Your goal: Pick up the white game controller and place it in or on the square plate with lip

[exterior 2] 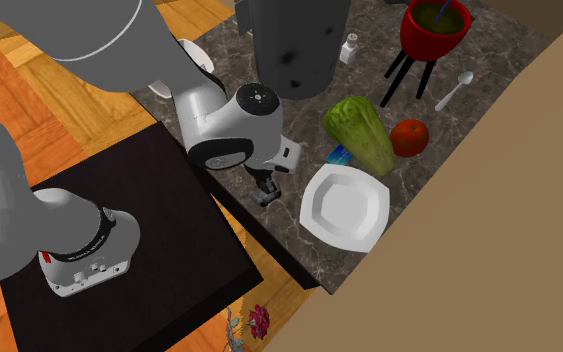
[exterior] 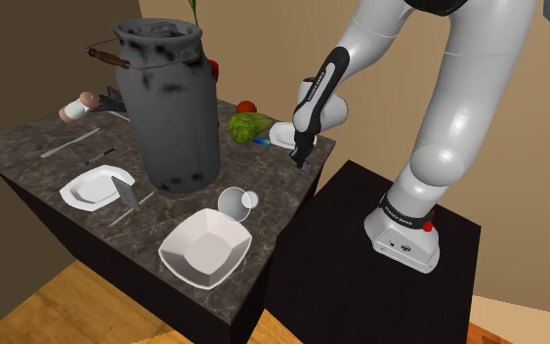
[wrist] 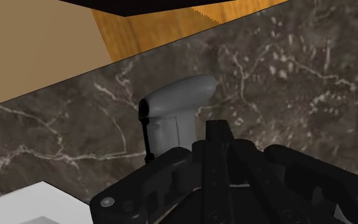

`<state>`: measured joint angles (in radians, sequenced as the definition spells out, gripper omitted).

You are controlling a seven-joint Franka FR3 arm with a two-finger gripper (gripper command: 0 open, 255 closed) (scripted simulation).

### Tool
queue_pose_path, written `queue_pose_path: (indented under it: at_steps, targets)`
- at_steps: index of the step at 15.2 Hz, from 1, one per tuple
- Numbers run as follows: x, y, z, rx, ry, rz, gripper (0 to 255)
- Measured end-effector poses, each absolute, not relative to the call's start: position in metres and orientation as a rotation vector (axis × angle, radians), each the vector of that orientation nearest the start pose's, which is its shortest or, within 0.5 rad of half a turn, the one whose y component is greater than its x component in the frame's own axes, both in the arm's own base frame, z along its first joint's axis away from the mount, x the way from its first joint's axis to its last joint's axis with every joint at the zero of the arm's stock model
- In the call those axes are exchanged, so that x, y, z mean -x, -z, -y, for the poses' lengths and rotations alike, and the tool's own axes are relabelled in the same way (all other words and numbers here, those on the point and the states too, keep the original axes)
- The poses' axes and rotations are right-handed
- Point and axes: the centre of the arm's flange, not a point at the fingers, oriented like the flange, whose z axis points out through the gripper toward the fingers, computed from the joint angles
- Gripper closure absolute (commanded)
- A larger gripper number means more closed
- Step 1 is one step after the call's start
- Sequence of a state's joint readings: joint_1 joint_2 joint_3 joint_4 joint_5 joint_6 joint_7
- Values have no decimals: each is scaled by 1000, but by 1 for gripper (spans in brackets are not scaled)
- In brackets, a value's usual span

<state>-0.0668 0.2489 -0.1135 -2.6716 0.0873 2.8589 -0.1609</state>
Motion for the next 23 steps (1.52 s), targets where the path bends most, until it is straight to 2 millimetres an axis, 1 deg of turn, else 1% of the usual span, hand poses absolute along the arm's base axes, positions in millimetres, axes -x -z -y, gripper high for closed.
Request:
queue_pose_path:
  at_steps: [1,2,4,5,6,7,10,14,20,21,23]
  targets:
    - [-396,-151,81,3132,-93,-159,0]
    - [-396,-151,81,3132,-93,-159,0]
    - [-373,-157,83,3190,-2,-195,0]
    - [-356,-159,83,3233,71,-213,0]
    - [-347,-161,81,3253,130,-220,0]
    - [-342,-160,80,3257,162,-222,0]
    - [-341,-150,80,3261,193,-227,0]
    - [-341,-129,83,3262,198,-227,0]
    - [-342,-125,84,3261,198,-228,0]
    - [-342,-125,84,3261,198,-228,255]
    - [-342,-125,84,3261,198,-228,255]
